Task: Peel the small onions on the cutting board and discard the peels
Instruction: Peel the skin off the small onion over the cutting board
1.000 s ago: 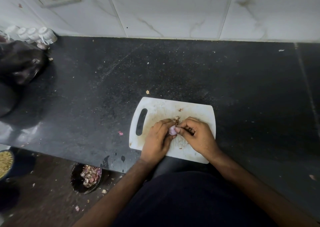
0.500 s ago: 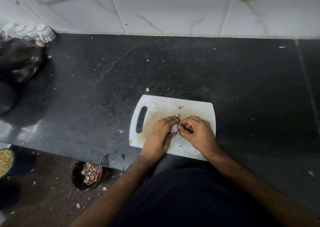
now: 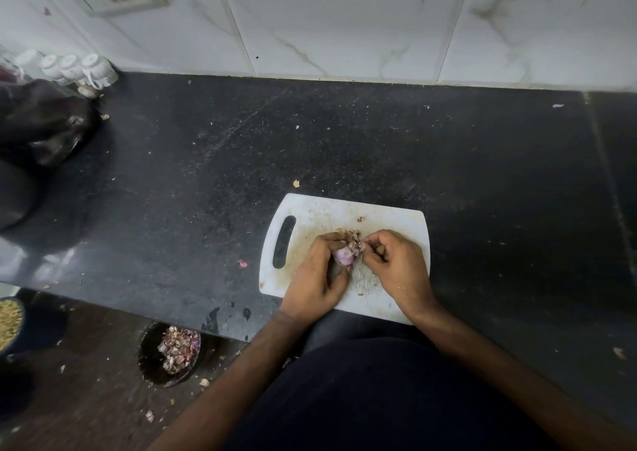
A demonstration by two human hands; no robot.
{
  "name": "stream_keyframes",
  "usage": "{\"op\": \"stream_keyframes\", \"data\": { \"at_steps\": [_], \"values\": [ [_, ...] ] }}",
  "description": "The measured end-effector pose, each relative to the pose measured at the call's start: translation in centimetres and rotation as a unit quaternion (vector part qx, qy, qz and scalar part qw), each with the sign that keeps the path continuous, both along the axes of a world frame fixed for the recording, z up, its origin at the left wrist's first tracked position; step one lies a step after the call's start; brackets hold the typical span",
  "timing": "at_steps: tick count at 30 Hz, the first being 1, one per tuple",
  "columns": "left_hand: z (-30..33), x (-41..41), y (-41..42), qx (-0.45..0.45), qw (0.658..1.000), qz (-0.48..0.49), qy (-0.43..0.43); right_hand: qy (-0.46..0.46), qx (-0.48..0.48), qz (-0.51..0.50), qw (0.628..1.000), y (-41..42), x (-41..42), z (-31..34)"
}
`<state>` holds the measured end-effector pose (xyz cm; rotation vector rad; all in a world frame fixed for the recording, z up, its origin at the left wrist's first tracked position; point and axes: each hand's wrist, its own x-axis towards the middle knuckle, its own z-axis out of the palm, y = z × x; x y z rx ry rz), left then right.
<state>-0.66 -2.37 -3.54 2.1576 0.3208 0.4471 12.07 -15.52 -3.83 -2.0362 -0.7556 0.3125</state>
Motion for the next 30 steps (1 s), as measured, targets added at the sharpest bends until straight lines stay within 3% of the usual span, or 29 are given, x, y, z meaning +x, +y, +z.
{"op": "stream_keyframes", "data": {
  "at_steps": [6, 13, 16, 21, 30],
  "values": [
    [-0.3, -0.3, 0.3, -0.016, 1.0, 0.015, 0.018, 0.015, 0.031, -0.039, 0.999, -0.3, 0.5, -0.2],
    [-0.1, -0.1, 0.2, -0.024, 1.0, 0.007, -0.012, -0.049, 0.032, 0.118, 0.991, -0.5, -0.5, 0.4],
    [-0.2, 0.0, 0.1, -0.025, 0.999, 0.003, -0.02, -0.074, -0.022, 0.148, 0.986, -0.3, -0.5, -0.1],
    [-0.5, 0.0, 0.0, -0.019, 1.0, 0.009, -0.013, -0.05, 0.007, 0.128, 0.99, 0.1, 0.1, -0.5],
    [-0.3, 0.1, 0.0, -0.007, 1.0, -0.009, 0.007, -0.058, -0.046, 0.105, 0.992, 0.6, 0.1, -0.7]
  ]
}}
